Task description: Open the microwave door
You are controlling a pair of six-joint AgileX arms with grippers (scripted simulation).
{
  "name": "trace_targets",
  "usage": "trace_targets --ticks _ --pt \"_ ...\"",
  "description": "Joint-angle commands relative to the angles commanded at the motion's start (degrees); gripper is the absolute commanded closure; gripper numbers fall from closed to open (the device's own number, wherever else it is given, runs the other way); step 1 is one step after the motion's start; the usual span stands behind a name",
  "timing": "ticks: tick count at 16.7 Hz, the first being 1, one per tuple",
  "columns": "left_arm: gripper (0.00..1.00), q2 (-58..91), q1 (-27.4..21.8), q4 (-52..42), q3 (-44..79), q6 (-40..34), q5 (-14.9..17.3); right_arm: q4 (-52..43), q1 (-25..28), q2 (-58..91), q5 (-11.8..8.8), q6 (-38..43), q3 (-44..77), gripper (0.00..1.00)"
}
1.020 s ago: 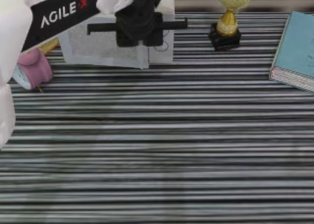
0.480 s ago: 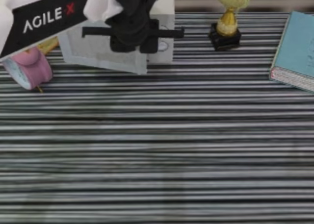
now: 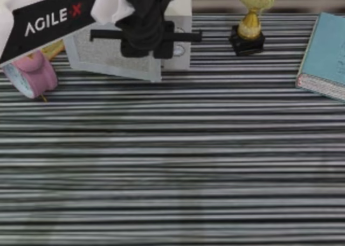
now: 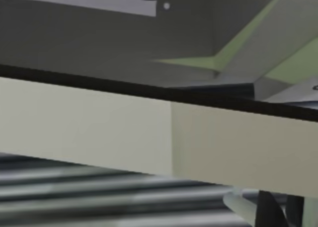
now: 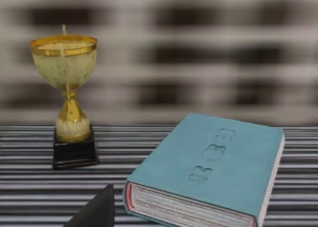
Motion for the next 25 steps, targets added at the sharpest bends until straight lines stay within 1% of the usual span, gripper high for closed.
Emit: trace_targets --ticks 17,20,25 --pt "1.00 0.0 0.0 0.0 0.0 0.0 0.0 0.0 0.0 0.0 0.0 0.0 0.0 0.00" --pt "1.00 -0.3 -0.3 0.5 -0.7 0.4 0.5 0.0 0.0 0.0 0.0 0.0 0.0 0.00" --pt "1.00 -3.9 0.7 2.8 -6.8 5.0 2.6 0.0 0.0 0.0 0.0 0.0 0.0 0.00"
